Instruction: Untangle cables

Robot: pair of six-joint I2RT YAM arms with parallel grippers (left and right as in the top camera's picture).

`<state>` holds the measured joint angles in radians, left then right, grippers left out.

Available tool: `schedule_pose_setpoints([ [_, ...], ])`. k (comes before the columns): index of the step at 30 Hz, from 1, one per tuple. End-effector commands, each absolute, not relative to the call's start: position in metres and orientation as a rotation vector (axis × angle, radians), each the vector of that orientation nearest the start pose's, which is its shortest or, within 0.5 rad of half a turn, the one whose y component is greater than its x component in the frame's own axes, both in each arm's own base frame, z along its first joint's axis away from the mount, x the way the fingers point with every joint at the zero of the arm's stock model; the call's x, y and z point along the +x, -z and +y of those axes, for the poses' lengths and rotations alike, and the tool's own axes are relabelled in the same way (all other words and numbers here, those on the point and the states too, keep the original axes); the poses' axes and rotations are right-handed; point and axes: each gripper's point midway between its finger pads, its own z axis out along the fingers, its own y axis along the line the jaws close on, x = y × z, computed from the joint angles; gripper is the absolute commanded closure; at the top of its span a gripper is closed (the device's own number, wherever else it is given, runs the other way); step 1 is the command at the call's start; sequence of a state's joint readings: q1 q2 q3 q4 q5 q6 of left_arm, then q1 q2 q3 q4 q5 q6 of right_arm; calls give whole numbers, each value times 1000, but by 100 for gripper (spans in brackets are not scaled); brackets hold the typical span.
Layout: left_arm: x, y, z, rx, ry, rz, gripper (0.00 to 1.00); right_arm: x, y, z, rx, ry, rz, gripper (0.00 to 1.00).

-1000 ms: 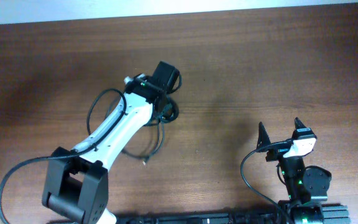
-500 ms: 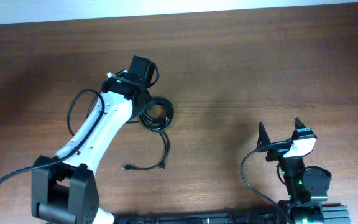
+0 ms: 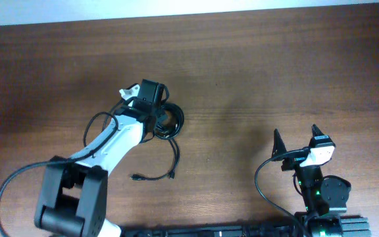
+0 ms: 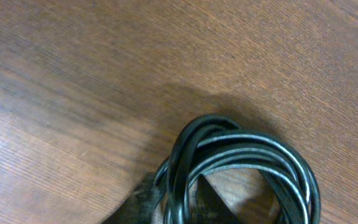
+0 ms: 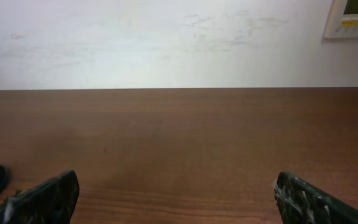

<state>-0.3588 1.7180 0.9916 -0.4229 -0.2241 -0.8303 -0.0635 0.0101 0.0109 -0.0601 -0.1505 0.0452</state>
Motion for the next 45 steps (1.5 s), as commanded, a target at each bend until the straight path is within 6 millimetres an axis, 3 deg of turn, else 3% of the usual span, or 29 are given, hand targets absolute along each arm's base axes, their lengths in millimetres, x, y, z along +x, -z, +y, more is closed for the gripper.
schedule_pose_setpoints([
  [1, 373, -20, -99, -677, 60, 2591, 93, 245, -159, 11, -32, -108, 1636, 1],
  [2, 374, -21, -100, -676, 64, 2587, 90, 245, -159, 11, -32, -108, 1636, 1],
  [3, 372, -20, -99, -672, 56, 2596, 78, 245, -159, 11, -32, -108, 1636, 1],
  [6, 370, -14, -97, -665, 31, 2609, 67, 245, -159, 11, -32, -108, 1636, 1],
  [7, 370, -12, -97, -666, 27, 2613, 68, 245, -159, 11, -32, -108, 1636, 1],
  [9, 367, 3, -96, -667, -1, 2644, 98, 245, -159, 11, -32, -108, 1636, 1],
  [10, 368, 3, -94, -670, -9, 2639, 100, 245, -159, 11, -32, -108, 1636, 1],
  [11, 374, -5, -89, -676, -32, 2600, 100, 245, -159, 11, -32, -108, 1636, 1],
  [13, 389, -60, -91, -682, 22, 2517, 100, 245, -159, 11, -32, -108, 1636, 1],
  [14, 391, -76, -91, -681, 43, 2493, 100, 245, -159, 11, -32, -108, 1636, 1],
  [16, 386, -129, -90, -681, 126, 2403, 100, 245, -159, 11, -32, -108, 1636, 1],
  [18, 369, -150, -84, -791, 170, 2365, 100, 245, -159, 11, -32, -108, 1636, 1],
  [20, 353, -157, -91, -868, 267, 2384, 100, 245, -159, 11, -32, -108, 1636, 1],
  [23, 345, -157, -120, -819, 464, 2479, 100, 246, -159, 10, -29, -104, 1636, 1],
  [26, 343, -157, -123, -820, 487, 2488, 100, 245, -159, 18, -61, -140, 1636, 1],
  [27, 343, -157, -123, -887, 505, 2473, 100, 244, -160, 24, -40, -216, 1637, 1],
  [28, 340, -155, -127, -1064, 574, 2443, 100, 243, -160, 30, 173, -472, 1641, 1],
  [29, 339, -156, -130, -1134, 612, 2432, 100, 240, -162, 44, 372, -778, 1639, 1],
  [30, 337, -156, -136, -1205, 674, 2429, 100, 229, -164, 72, 483, -1125, 1670, 1],
  [32, 337, -161, -149, -1213, 780, 2440, 100, 223, -164, 82, 464, -1201, 1692, 1],
  [35, 349, -182, -173, -1019, 964, 2436, 100, 217, -167, 92, 352, -1201, 1726, 1],
  [37, 354, -191, -182, -976, 1042, 2415, 100, 215, -165, 92, 403, -1205, 1795, 1],
  [39, 352, -193, -186, -966, 1069, 2423, 100, 216, -162, 93, 445, -1186, 1901, 1],
  [41, 349, -195, -192, -1026, 1137, 2428, 100, 220, -176, 107, 381, -1262, 2001, 1],
  [43, 349, -211, -208, -903, 1271, 2425, 100, 225, -193, 123, 217, -1369, 2000, 1],
  [45, 347, -221, -218, -651, 1304, 2429, 100, 240, -181, 124, 234, -1395, 2035, 1],
])
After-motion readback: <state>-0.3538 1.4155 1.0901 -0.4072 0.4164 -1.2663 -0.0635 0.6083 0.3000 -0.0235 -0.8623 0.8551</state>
